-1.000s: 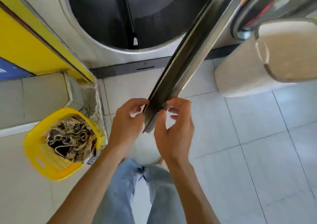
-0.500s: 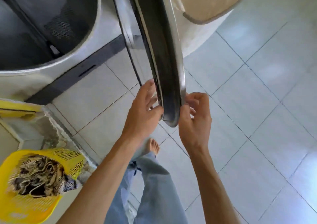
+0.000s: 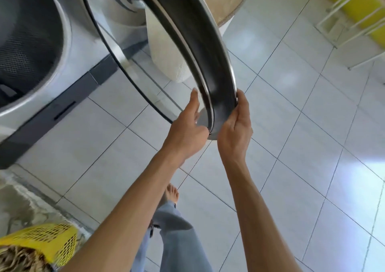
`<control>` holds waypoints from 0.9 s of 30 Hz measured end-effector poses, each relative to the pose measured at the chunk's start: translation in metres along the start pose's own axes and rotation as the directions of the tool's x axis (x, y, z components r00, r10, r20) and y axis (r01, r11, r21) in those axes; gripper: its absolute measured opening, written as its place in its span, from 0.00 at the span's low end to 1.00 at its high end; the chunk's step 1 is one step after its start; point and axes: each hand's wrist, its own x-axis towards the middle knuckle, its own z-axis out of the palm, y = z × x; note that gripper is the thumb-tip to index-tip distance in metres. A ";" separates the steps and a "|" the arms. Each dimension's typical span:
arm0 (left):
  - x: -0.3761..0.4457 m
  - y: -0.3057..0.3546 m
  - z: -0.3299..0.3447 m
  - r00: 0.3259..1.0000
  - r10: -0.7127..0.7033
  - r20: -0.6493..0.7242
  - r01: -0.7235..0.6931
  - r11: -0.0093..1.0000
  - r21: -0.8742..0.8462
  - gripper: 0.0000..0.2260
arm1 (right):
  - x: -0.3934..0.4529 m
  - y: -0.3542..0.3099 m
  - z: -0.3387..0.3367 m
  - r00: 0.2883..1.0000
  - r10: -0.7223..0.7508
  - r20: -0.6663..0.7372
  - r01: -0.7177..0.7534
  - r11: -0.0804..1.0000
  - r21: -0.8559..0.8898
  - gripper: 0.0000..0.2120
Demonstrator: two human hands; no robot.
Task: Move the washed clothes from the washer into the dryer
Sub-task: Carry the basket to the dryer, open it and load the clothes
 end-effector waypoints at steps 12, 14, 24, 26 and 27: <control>0.025 0.004 0.006 0.999 0.016 0.051 -0.013 0.999 -0.052 0.41 | 0.033 -0.014 -0.023 0.999 0.037 0.037 -0.032 0.991 -0.129 0.23; 0.022 -0.001 -0.005 0.999 0.011 0.050 -0.006 0.995 -0.099 0.41 | 0.020 -0.024 -0.034 0.998 -0.057 -0.018 0.053 0.985 -0.163 0.25; -0.049 -0.088 -0.123 0.941 -0.200 -0.272 0.122 0.953 -0.278 0.38 | -0.091 -0.056 0.049 0.722 -0.400 0.564 0.510 0.859 -0.044 0.26; -0.077 -0.116 -0.156 0.889 -0.253 -0.381 0.143 0.946 -0.292 0.36 | -0.112 -0.062 0.082 0.592 -0.409 0.695 0.564 0.826 0.005 0.26; -0.094 -0.131 -0.171 0.855 -0.280 -0.437 0.149 0.939 -0.310 0.35 | -0.126 -0.065 0.099 0.522 -0.410 0.748 0.589 0.808 0.032 0.25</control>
